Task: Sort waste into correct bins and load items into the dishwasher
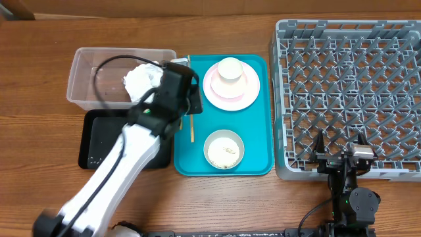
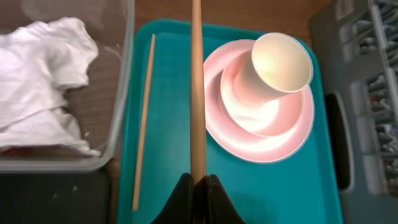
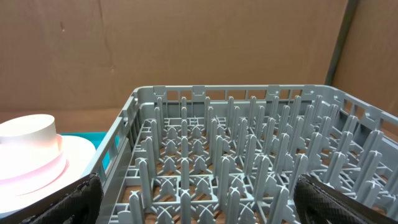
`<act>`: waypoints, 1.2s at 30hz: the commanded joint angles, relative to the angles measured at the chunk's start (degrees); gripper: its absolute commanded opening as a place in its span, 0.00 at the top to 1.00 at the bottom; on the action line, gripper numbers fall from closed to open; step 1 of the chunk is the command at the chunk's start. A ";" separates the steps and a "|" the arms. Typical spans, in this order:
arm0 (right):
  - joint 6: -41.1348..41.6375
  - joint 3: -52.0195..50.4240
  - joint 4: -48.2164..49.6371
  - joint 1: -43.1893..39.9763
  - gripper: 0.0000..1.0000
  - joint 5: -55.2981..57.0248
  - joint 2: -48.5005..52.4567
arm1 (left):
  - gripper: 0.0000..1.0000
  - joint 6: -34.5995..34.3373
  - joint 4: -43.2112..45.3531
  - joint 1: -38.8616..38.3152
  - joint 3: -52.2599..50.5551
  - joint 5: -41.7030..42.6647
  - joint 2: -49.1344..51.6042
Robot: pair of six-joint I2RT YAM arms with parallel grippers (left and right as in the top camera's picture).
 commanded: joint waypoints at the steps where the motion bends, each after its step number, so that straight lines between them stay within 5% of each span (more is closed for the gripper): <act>1: -0.37 -0.59 0.17 -0.13 0.00 0.37 -0.39 | 0.96 -0.13 -5.07 0.46 0.26 -3.82 -3.65; 5: -0.37 -0.59 0.17 -0.13 0.00 0.37 -0.42 | 0.96 -10.71 -14.56 2.86 0.26 -7.72 -6.29; 14: -0.37 -0.59 0.17 -0.13 0.00 0.37 -0.39 | 0.96 -52.09 -33.09 11.37 -1.90 -19.65 -6.45; 24: -0.37 -0.59 0.17 -0.13 0.00 0.37 -0.42 | 0.96 -60.96 -30.03 14.19 -11.78 -22.56 -6.43; 36: -0.37 -0.59 0.17 -0.13 0.00 0.37 -0.39 | 0.96 -60.98 -18.16 17.33 -18.01 -25.70 -6.38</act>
